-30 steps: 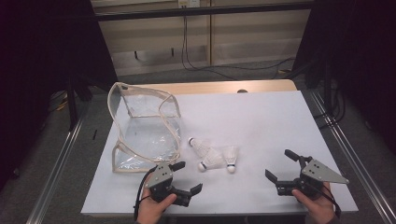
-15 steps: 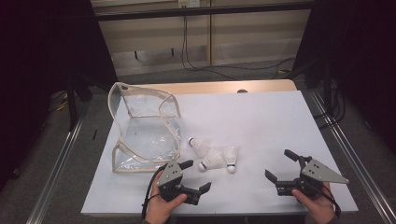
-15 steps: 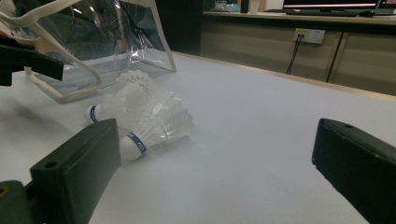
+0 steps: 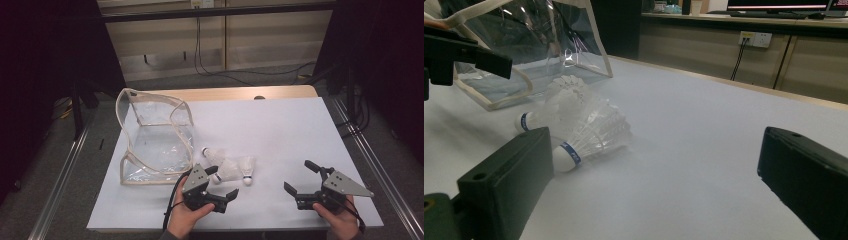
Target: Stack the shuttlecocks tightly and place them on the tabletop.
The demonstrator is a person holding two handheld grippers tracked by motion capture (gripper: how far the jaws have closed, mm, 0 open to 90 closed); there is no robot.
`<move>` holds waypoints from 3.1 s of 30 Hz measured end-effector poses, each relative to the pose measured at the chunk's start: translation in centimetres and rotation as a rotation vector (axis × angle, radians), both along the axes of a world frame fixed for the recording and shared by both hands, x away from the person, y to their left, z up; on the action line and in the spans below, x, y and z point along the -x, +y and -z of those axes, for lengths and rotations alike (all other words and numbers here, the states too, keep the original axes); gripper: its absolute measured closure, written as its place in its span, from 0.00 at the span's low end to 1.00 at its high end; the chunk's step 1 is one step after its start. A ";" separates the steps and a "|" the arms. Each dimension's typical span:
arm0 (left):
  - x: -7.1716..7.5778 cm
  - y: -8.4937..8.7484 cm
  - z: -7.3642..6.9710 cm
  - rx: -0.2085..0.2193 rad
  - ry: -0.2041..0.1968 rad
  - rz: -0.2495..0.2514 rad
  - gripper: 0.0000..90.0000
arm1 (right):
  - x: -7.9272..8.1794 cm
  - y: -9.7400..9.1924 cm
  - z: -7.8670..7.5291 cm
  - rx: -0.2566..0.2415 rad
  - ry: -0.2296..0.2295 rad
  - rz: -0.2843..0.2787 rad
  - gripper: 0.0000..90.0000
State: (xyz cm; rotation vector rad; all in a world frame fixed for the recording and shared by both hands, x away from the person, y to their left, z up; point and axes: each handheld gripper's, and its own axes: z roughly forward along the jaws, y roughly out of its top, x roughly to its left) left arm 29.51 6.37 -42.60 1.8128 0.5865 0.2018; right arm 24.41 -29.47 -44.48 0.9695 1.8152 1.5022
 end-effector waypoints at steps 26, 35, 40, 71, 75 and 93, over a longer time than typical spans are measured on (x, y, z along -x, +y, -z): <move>-2.5 -3.0 -1.0 -0.027 0.046 -0.079 0.03 | 0.0 0.0 0.0 -0.007 -0.003 -0.004 0.01; -3.4 -3.8 -1.5 -0.025 0.060 -0.093 0.03 | 0.0 -0.1 0.0 -0.002 -0.002 -0.004 0.01; -4.1 -3.9 -1.6 -0.024 0.077 -0.124 0.04 | 0.1 0.0 0.0 -0.006 0.000 -0.007 0.01; -8.1 -4.7 -1.5 -0.137 0.102 -0.293 0.08 | 0.0 -0.1 0.0 -0.011 0.002 -0.015 0.01; -8.5 -4.6 -1.2 -0.164 0.104 -0.311 0.08 | 0.0 -0.1 0.0 -0.013 0.001 -0.018 0.01; -8.9 -4.6 -0.7 -0.234 0.124 -0.390 0.18 | 0.0 -0.1 0.0 -0.016 0.002 -0.021 0.01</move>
